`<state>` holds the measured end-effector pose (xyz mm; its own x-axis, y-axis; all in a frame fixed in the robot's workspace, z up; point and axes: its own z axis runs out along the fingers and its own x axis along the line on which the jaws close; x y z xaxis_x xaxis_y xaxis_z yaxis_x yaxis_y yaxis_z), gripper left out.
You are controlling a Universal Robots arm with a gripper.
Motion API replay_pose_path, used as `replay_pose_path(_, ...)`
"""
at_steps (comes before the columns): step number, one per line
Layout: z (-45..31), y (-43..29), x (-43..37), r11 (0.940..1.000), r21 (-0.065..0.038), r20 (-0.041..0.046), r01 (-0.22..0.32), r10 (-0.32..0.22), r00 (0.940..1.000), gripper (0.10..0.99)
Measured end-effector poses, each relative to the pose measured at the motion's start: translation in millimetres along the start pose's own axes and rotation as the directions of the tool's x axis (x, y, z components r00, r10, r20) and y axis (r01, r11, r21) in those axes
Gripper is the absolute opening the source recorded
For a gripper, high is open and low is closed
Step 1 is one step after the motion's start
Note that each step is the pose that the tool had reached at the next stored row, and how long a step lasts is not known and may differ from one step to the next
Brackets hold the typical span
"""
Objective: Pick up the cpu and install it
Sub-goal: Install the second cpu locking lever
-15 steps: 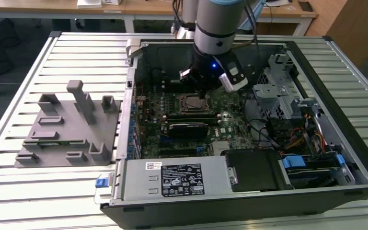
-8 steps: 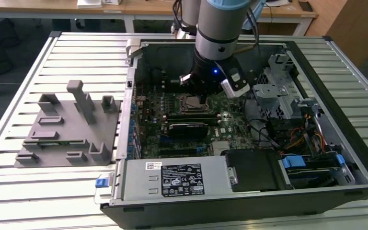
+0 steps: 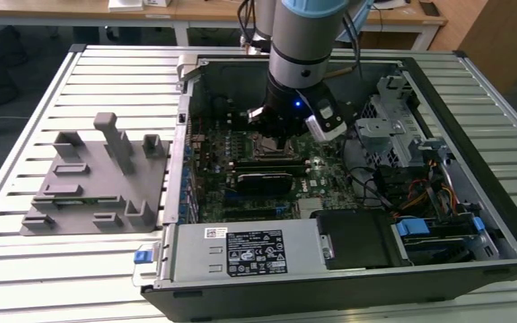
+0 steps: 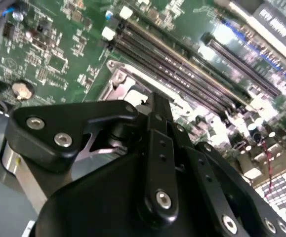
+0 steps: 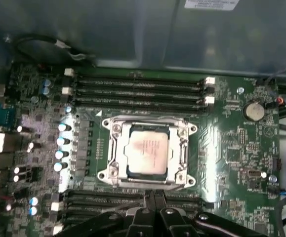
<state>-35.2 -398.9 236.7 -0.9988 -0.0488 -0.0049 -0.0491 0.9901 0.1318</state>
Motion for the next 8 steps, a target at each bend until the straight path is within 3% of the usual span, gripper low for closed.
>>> replay_pose_path(3,-0.7,-5.5,2.4,1.0000,0.000,0.0001,0.000,0.000,1.0000,0.106)
replay_pose_path(8,-0.1,-6.2,14.9,1.0000,0.000,0.0002,0.000,0.000,1.0000,0.106)
